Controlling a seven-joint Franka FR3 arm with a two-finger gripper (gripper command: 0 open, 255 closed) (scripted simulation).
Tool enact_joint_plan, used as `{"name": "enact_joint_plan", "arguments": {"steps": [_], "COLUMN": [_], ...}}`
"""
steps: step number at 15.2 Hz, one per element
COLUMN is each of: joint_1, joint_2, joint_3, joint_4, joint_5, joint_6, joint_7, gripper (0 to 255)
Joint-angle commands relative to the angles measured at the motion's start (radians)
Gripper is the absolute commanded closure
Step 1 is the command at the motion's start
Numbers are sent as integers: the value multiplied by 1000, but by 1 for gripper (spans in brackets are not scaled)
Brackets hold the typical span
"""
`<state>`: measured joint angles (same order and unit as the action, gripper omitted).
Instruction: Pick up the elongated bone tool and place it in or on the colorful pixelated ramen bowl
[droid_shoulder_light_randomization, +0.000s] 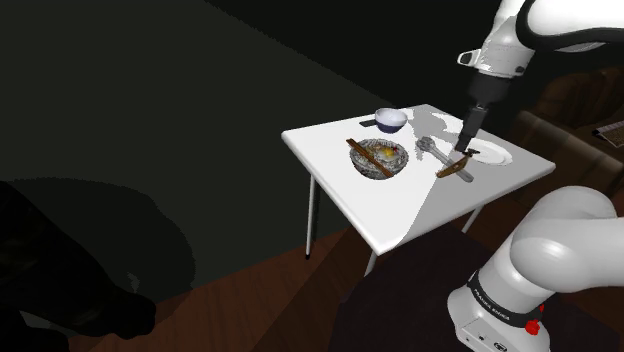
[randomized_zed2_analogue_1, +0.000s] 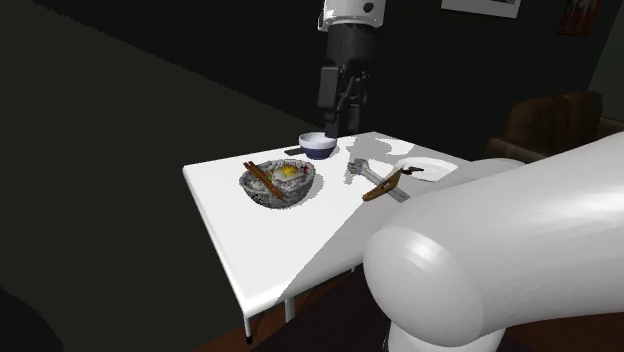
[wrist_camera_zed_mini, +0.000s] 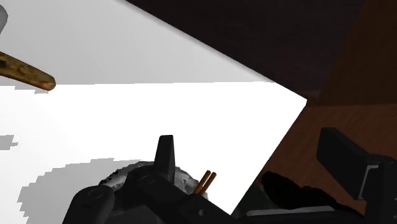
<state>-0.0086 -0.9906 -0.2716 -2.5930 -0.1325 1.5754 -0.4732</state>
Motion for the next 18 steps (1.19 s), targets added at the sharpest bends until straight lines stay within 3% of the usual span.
{"name": "enact_joint_plan", "arguments": {"steps": [1,6,10,14,18], "joint_1": [-12,-16,38,169,365], "joint_2": [-43,-69,-34,9,10], "joint_3": [-94,-356,-586,-831,-1077], "joint_4": [-35,-59,-23,61,188], "joint_5": [-41,-128,-168,-177,-169], "joint_6": [45,160,251,322,355], "joint_7": [-107,-364,-572,-773,-955], "gripper": [0,0,0,0,0]}}
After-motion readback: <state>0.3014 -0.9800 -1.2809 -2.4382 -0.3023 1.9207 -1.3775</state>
